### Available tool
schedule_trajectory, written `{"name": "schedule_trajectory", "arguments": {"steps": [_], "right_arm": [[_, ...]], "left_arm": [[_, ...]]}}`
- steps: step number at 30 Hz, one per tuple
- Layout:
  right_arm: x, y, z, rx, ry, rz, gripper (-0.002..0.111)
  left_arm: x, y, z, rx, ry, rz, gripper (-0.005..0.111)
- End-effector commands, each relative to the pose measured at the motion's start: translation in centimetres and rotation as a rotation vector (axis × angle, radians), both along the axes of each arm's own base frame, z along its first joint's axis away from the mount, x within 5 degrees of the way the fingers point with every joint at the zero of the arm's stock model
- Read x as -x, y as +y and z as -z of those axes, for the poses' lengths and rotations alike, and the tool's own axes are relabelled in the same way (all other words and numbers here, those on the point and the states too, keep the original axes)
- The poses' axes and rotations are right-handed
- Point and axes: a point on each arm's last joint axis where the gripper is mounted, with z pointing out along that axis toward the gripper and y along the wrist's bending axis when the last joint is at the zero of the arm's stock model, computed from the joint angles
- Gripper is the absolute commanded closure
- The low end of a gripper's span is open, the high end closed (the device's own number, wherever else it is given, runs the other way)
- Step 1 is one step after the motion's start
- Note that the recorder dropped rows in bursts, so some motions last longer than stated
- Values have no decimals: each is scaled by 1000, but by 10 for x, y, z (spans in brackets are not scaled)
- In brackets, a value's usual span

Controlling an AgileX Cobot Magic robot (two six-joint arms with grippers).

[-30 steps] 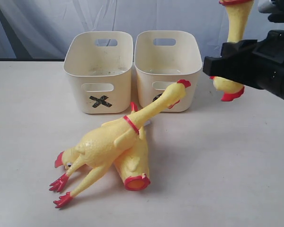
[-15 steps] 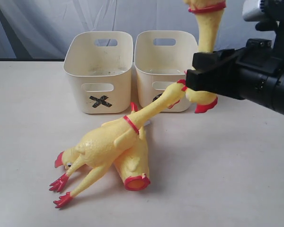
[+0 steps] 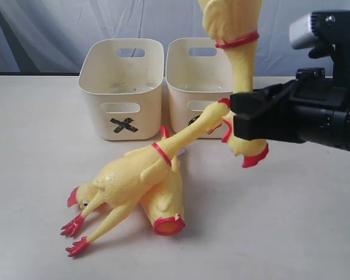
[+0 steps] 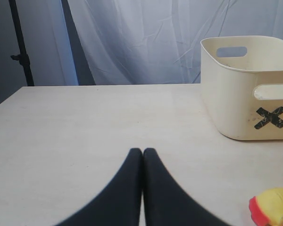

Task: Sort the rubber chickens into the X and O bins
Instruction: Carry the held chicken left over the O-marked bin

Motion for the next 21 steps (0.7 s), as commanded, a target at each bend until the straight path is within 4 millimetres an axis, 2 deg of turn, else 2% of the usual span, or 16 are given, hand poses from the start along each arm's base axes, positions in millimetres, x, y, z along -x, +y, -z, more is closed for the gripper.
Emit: {"name": "schedule_trajectory", "arguments": {"steps": [1, 5, 10, 21], "right_arm": [[0, -16, 9, 99, 95, -57, 109], [-2, -31, 14, 149, 196, -26, 109], [-2, -34, 3, 181, 264, -2, 109], [-16, -48, -54, 337, 220, 124, 109]], "left_arm": [[0, 0, 0, 0, -7, 1, 107], [0, 0, 0, 0, -7, 1, 107], [0, 0, 0, 0, -7, 1, 107], [0, 0, 0, 0, -7, 1, 107]]}}
